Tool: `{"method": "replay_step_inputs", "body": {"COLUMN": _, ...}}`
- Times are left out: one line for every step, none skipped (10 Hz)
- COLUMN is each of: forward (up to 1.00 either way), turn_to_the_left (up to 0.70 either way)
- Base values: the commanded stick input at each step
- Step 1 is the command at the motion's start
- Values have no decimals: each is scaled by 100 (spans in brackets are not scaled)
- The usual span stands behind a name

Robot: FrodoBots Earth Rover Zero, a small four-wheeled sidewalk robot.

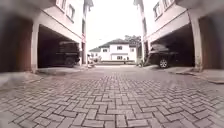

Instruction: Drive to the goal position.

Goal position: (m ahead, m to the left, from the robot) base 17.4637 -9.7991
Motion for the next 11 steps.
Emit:
{"method": "replay_step_inputs", "body": {"forward": 70, "turn_to_the_left": 0}}
{"method": "replay_step_inputs", "body": {"forward": 70, "turn_to_the_left": 0}}
{"method": "replay_step_inputs", "body": {"forward": 70, "turn_to_the_left": 0}}
{"method": "replay_step_inputs", "body": {"forward": 70, "turn_to_the_left": 0}}
{"method": "replay_step_inputs", "body": {"forward": 70, "turn_to_the_left": 0}}
{"method": "replay_step_inputs", "body": {"forward": 70, "turn_to_the_left": 0}}
{"method": "replay_step_inputs", "body": {"forward": 70, "turn_to_the_left": 0}}
{"method": "replay_step_inputs", "body": {"forward": 70, "turn_to_the_left": 0}}
{"method": "replay_step_inputs", "body": {"forward": 70, "turn_to_the_left": 0}}
{"method": "replay_step_inputs", "body": {"forward": 70, "turn_to_the_left": 0}}
{"method": "replay_step_inputs", "body": {"forward": 70, "turn_to_the_left": 0}}
